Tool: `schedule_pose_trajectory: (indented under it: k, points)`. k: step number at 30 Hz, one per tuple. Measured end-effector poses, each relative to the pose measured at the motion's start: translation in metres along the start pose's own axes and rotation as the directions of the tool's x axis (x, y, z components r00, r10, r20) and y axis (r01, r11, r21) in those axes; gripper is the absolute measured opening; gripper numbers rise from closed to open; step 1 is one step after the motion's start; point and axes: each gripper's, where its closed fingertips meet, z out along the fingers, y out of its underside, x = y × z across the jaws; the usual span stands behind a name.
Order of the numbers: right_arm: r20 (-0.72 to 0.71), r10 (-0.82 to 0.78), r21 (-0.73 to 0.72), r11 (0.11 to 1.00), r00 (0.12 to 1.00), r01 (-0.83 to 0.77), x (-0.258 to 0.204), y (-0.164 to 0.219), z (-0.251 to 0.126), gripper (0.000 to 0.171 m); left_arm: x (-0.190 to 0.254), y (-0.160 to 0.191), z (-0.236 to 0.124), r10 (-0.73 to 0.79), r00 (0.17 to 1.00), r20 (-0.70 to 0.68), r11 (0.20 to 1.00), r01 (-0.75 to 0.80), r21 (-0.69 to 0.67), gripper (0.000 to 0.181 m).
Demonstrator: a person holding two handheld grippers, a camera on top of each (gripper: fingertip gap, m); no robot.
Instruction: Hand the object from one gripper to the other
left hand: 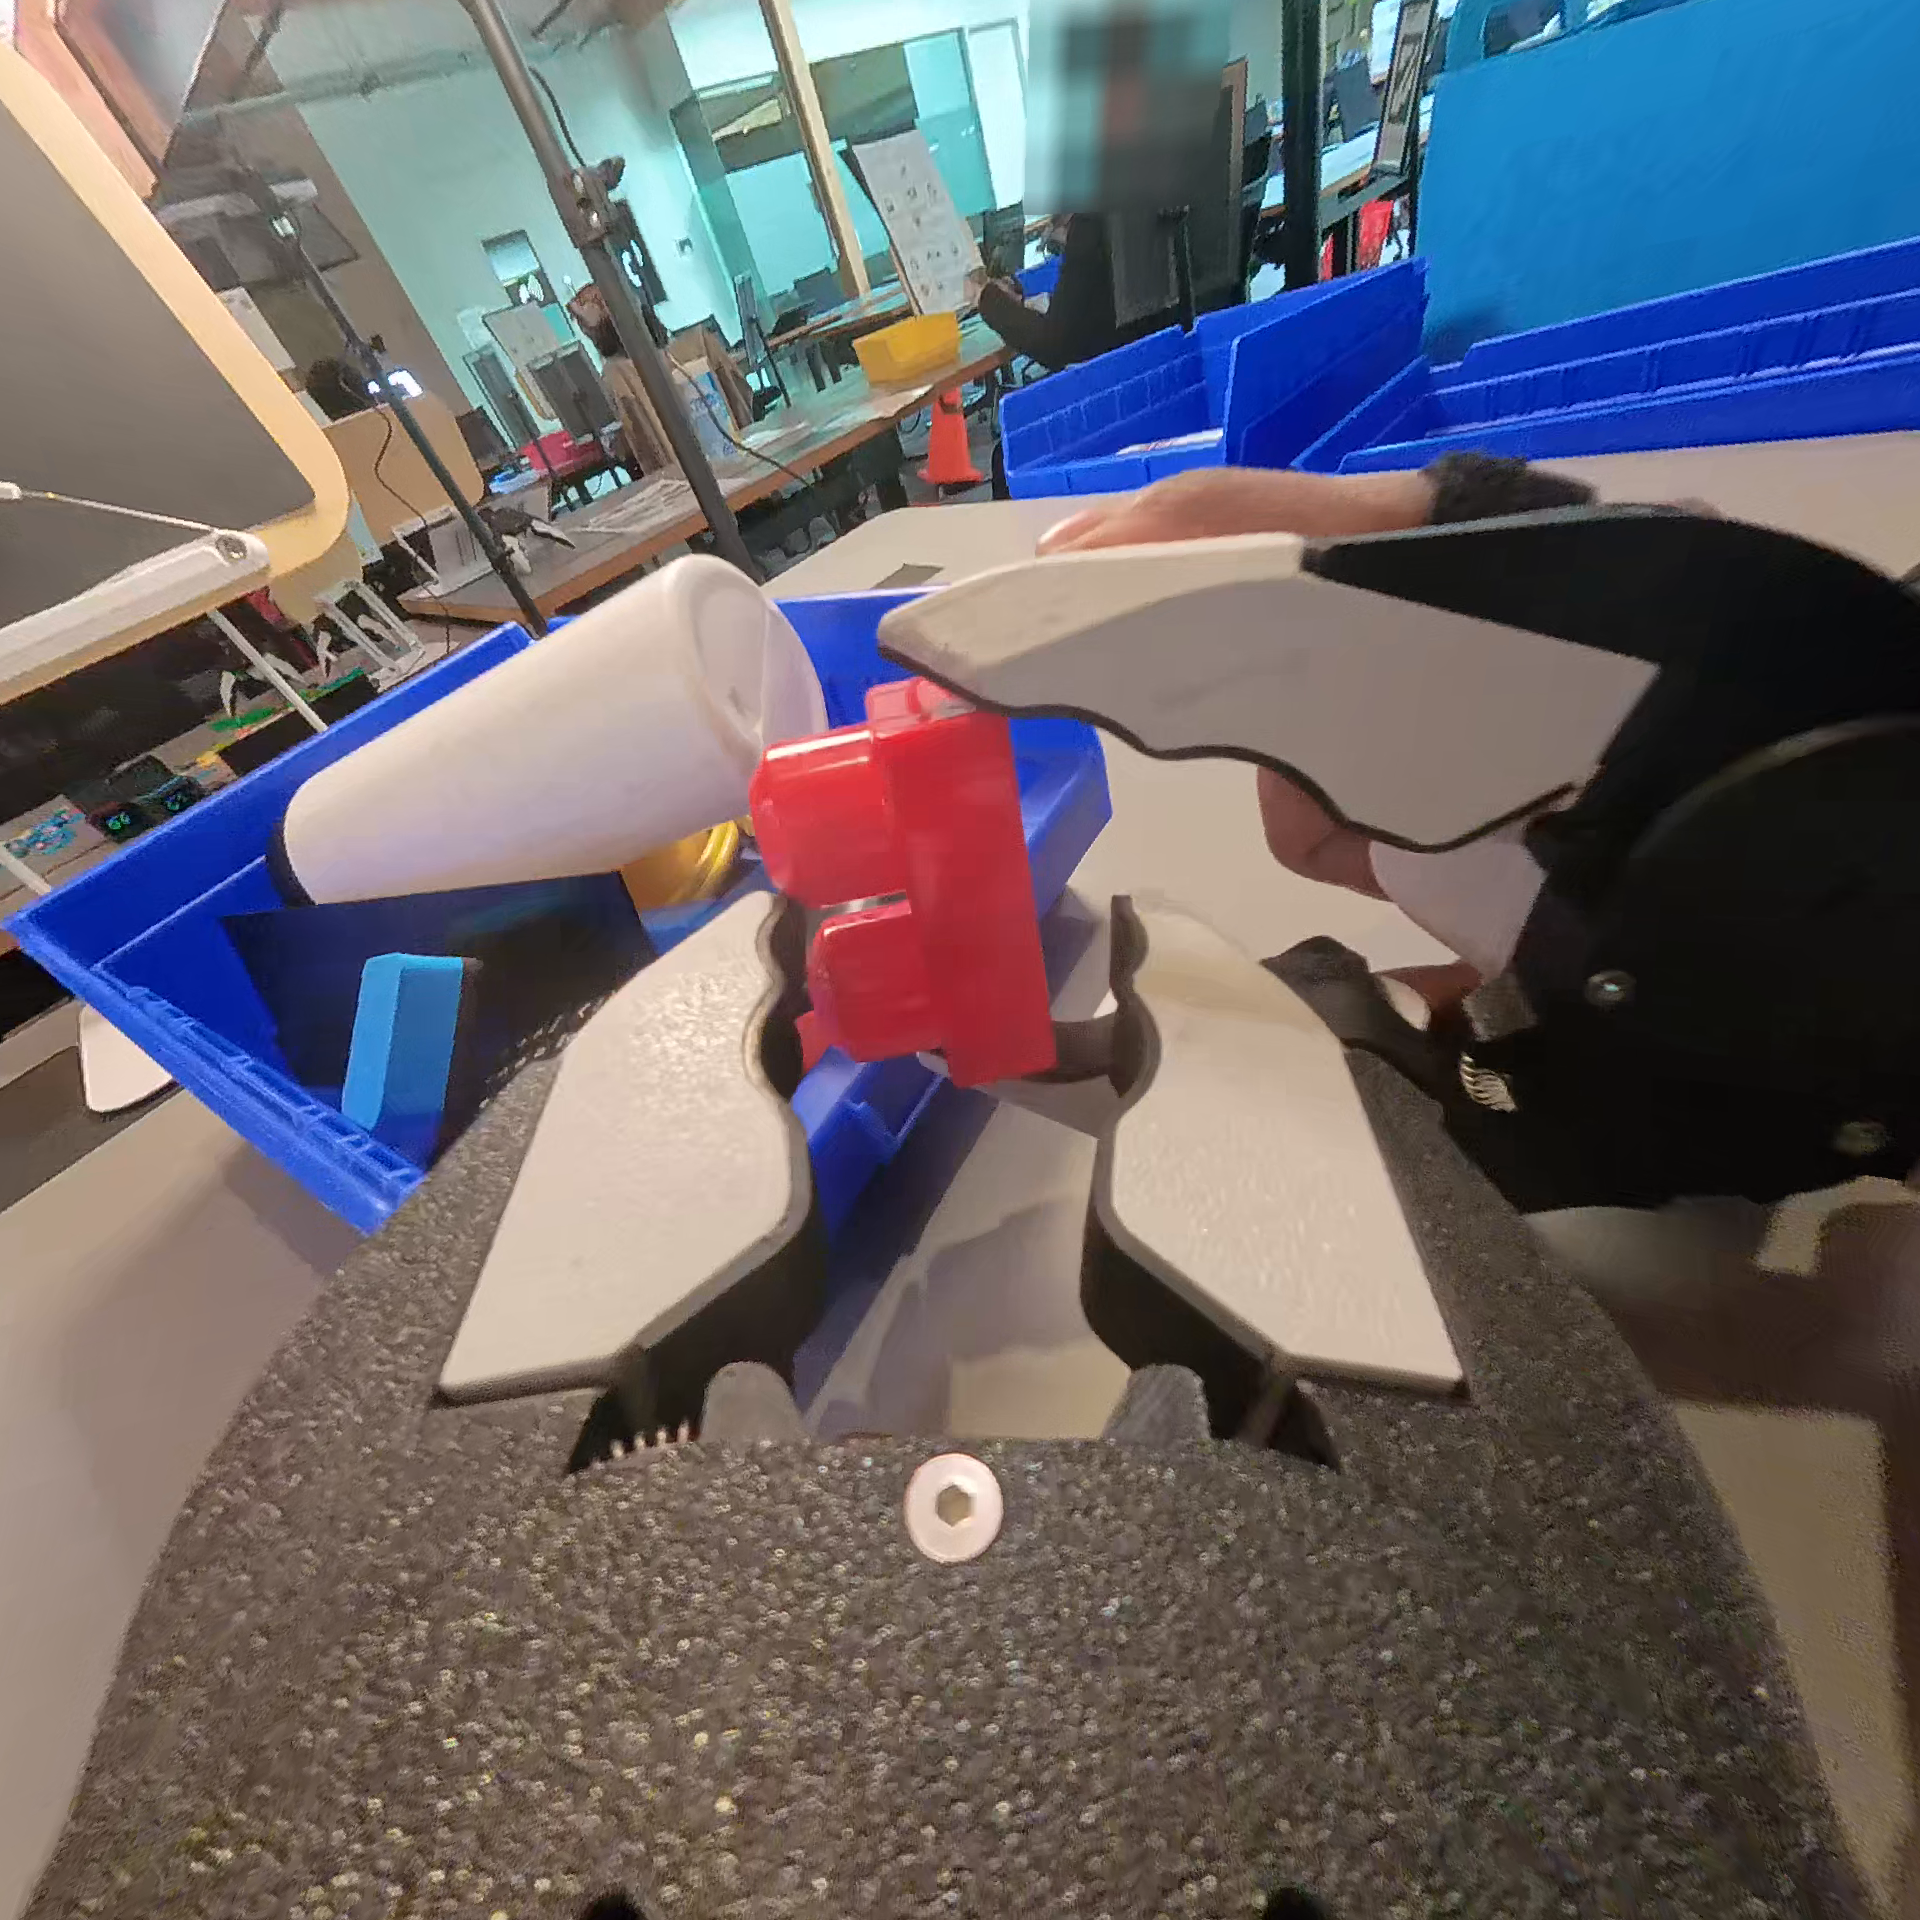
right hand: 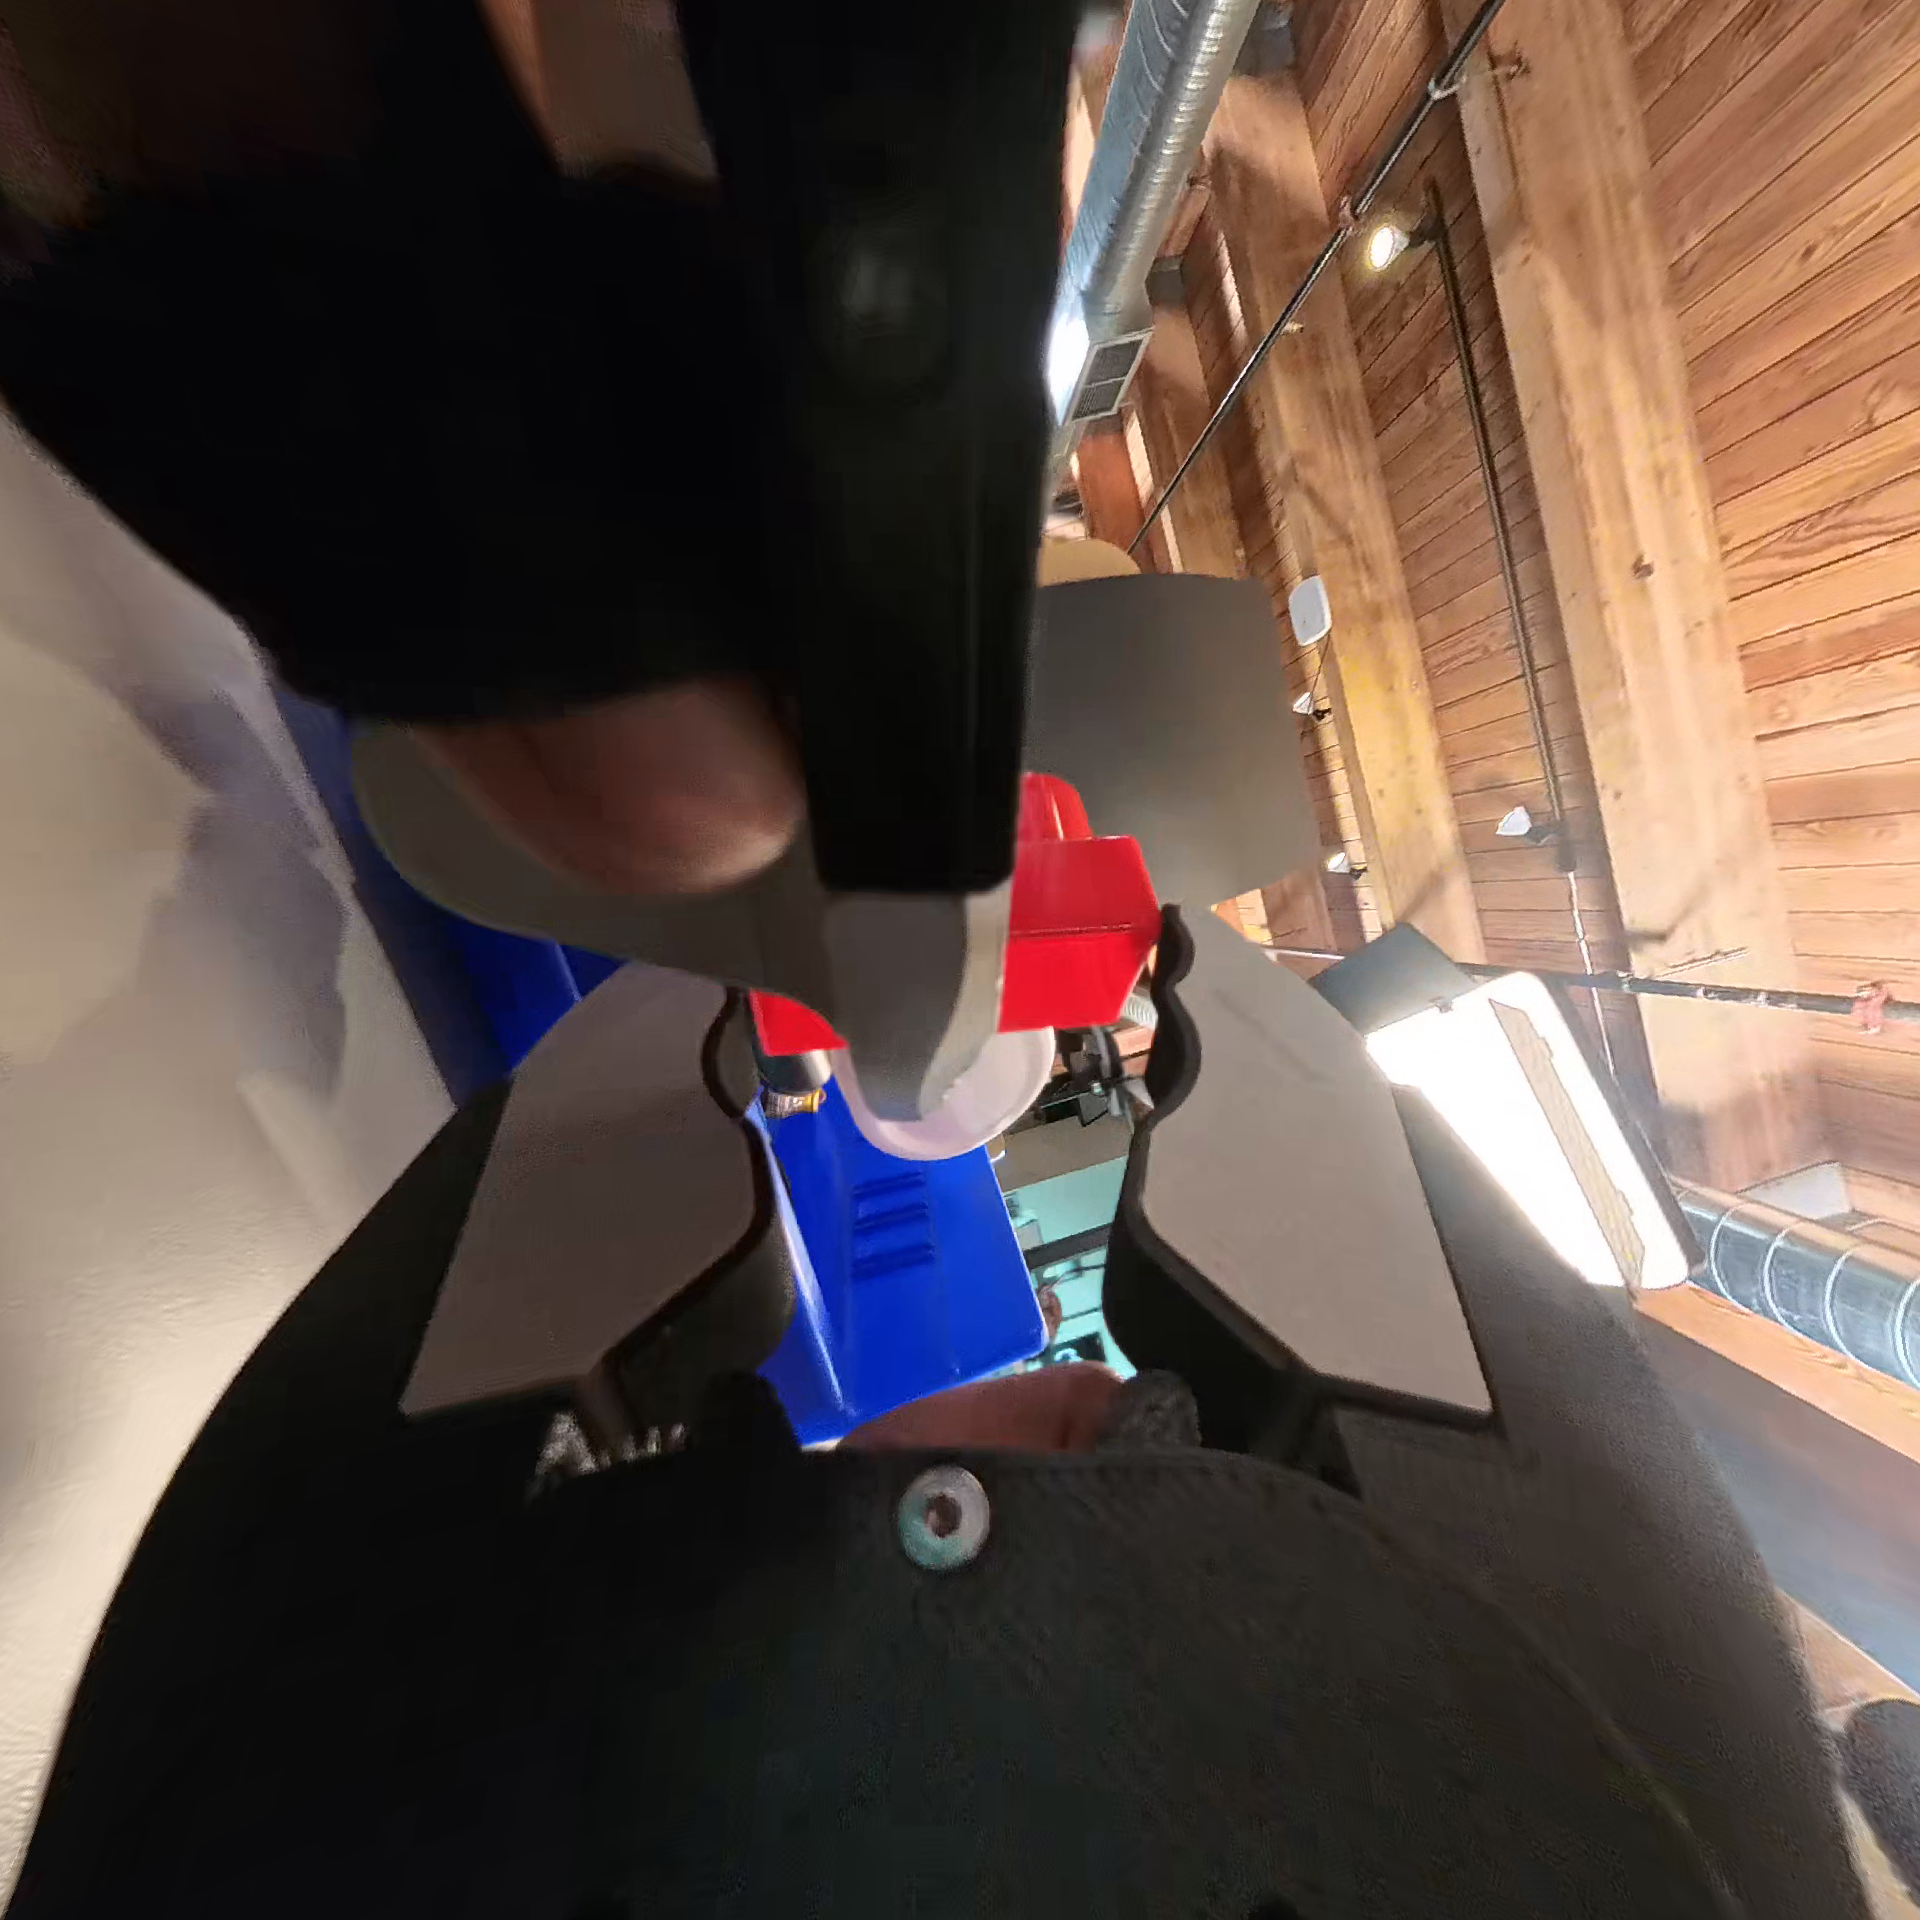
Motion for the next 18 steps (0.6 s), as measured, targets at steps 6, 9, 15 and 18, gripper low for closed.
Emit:
schedule_pose_trajectory:
  k: [6, 9, 15, 18]
  points:
    - [0.028, 0.018, 0.069, 0.997, 0.999, -0.02, -0.003, -0.012, -0.005, 0.074, -0.004, 0.003, 0.0, -0.017, 1.0, -0.022, 1.0, 0.017, 0.007, 0.04]
    - [0.075, 0.127, 0.113, 0.984, 0.989, -0.135, 0.0, -0.011, -0.006, 0.073, -0.002, -0.001, -0.002, -0.055, 0.996, -0.071, 0.998, 0.057, 0.03, 0.04]
    - [0.378, 0.568, 0.174, 0.732, 0.731, -0.659, 0.014, -0.004, -0.012, 0.075, -0.013, -0.028, -0.014, -0.37, 0.877, -0.308, 0.891, 0.428, 0.15, 0.04]
    - [0.508, 0.65, 0.17, 0.567, 0.565, -0.806, 0.018, -0.002, -0.017, 0.073, -0.015, -0.038, -0.019, -0.59, 0.624, -0.512, 0.693, 0.717, 0.076, 0.04]
